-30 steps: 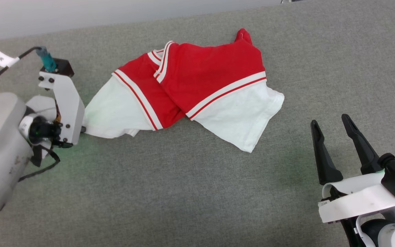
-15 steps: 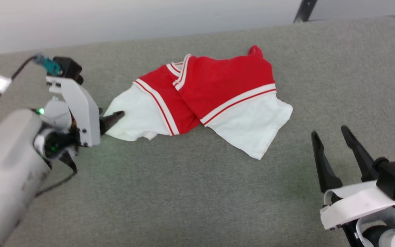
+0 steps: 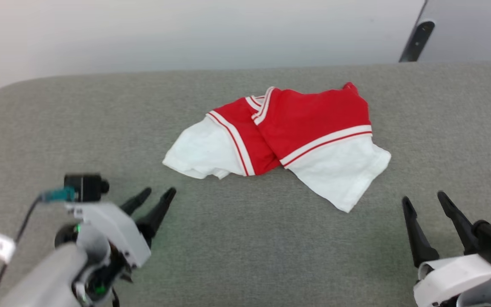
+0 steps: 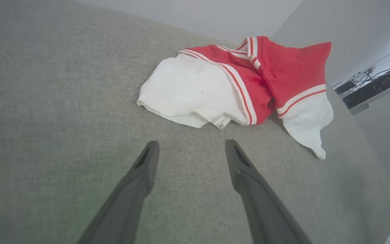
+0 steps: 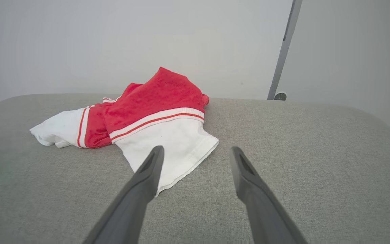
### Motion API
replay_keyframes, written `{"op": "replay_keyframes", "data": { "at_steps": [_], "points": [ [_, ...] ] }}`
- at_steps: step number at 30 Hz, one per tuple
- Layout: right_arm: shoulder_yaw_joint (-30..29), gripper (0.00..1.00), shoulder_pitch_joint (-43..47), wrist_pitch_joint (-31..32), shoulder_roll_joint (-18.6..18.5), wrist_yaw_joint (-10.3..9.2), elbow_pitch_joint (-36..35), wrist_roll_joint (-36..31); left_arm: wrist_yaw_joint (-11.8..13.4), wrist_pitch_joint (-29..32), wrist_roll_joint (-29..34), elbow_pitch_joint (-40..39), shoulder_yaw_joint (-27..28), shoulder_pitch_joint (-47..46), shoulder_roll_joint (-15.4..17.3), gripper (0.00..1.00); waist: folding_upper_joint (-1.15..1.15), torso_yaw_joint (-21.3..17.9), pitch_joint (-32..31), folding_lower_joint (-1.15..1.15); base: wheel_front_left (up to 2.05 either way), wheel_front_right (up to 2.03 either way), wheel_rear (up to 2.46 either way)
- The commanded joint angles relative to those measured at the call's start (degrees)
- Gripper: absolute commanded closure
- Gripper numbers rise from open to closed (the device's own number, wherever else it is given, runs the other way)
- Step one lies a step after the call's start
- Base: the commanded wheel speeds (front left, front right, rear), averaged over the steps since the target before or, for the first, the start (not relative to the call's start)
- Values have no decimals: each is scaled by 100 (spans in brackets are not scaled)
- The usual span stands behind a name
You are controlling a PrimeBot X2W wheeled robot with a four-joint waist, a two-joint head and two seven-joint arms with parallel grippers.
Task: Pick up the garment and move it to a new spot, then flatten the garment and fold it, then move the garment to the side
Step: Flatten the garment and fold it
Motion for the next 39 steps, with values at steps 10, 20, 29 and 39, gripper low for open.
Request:
{"op": "replay_keyframes", "data": {
  "at_steps": [10,20,29,39],
  "points": [
    [-132,0,389,270,-162,-8,-150,-7,687,-1296,121,-901,319,1401,-86,0,0,327,-268,0,0,0,0],
    [-227,0,624,456,-320,-8,-219,114,1197,-1448,978,-1668,1146,2542,-352,0,0,409,-445,0,0,0,0],
    [510,0,5,1422,-1107,-9,168,336,1405,-1450,2848,-2235,2050,3280,-906,0,0,698,-406,0,0,0,0],
    [1967,0,-1675,2470,-2122,-8,1125,772,834,-1450,4064,-2055,2597,3291,-1726,0,0,1293,7,0,0,0,0]
  ]
}}
